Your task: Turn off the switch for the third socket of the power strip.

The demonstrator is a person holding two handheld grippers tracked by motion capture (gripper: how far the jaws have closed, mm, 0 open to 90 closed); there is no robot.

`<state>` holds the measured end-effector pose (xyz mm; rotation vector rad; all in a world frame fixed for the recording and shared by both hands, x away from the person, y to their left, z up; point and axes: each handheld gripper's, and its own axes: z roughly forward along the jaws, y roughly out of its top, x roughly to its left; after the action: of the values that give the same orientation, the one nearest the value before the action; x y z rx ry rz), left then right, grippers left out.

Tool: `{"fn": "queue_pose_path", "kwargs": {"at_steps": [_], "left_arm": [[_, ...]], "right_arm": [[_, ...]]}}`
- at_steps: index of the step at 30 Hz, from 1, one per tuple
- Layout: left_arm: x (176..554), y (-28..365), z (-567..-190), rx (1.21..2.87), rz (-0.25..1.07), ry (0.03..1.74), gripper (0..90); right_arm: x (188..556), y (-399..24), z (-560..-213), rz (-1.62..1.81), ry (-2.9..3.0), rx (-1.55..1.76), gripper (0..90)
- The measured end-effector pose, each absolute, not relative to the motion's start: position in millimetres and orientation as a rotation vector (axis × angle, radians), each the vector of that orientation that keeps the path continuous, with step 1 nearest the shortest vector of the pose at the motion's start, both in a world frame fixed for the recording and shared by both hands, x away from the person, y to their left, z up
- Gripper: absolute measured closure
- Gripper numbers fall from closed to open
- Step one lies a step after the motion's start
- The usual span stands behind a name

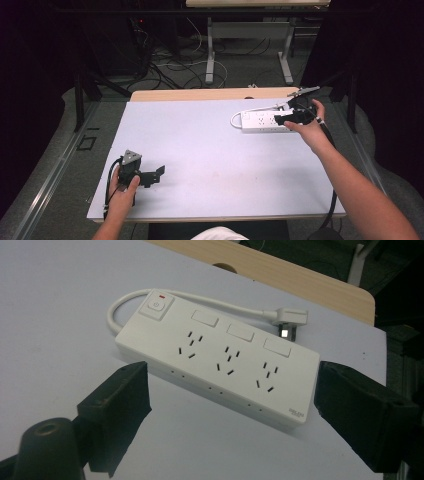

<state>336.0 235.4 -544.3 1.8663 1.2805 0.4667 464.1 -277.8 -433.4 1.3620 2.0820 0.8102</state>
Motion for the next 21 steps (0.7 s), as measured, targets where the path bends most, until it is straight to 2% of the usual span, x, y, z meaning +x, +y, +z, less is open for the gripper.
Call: {"fn": "queue_pose_path", "kwargs": {"at_steps": [21], "left_arm": [[335.7,238.5,-545.0,1.875,0.453,1.295,0.3]], "right_arm": [[500.7,-269.7,-426.7,0.822,2.067,1.349,15.1]]}}
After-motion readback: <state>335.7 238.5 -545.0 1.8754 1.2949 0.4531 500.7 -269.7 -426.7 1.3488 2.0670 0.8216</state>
